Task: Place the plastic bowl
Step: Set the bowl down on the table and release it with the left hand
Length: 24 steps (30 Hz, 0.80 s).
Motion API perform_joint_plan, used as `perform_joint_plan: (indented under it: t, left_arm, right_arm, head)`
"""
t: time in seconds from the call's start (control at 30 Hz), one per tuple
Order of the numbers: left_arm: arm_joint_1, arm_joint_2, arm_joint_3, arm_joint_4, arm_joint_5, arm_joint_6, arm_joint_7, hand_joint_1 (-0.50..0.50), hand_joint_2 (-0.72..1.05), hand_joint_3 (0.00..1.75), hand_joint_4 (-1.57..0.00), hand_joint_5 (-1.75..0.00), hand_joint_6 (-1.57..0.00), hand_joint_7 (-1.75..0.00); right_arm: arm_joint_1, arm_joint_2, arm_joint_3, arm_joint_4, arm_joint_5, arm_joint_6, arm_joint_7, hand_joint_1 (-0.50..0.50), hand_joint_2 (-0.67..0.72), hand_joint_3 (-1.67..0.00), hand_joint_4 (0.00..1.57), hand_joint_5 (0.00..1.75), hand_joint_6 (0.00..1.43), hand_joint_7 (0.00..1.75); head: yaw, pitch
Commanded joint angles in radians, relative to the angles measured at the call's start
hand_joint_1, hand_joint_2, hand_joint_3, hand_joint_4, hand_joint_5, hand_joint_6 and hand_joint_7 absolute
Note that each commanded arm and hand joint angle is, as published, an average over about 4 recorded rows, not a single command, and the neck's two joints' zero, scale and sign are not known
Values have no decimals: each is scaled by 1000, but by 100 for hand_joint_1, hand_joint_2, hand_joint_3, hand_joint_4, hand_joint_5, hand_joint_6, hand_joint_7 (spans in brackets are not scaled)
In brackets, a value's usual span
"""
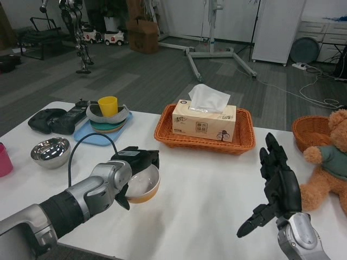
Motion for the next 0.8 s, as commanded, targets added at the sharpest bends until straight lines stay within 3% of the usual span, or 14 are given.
perform_joint_plan:
  t: [0.03, 0.2, 0.43, 0.6, 0.8]
  left_arm:
    - [15, -55, 27, 115, 30, -70, -2, -50, 87, 124, -97, -175, -29, -147]
    - [21, -103, 69, 224, 74, -141, 19, -50, 87, 131, -95, -175, -26, -147]
    - [26, -186, 158, 410, 165, -275, 92, -50, 91, 131, -91, -175, -28, -147]
    - [26, -230, 213, 502, 188, -348, 128, -50, 87, 131, -71, -175, -27, -141]
    - [34, -268, 273, 565, 194, -397, 142, -50, 80, 161, -64, -175, -13, -120]
  right_arm:
    - [-4, 5, 2, 5, 10, -14, -3, -46, 68, 0, 20, 0, 0, 7]
    - [-3, 6, 0, 7, 9, -14, -3, -46, 69, 0, 20, 0, 0, 7]
    - [-3, 8, 1, 14, 10, -14, -3, -46, 69, 0, 20, 0, 0, 7]
    - [-3, 11, 1, 15, 10, -14, -3, -46, 69, 0, 20, 0, 0, 7]
    - [-3, 13, 0, 20, 9, -14, -3, -46, 69, 0, 20, 0, 0, 7]
  head:
    - [1, 0]
    - [13, -2]
    - [11, 0]
    - [10, -6]
    - [6, -21]
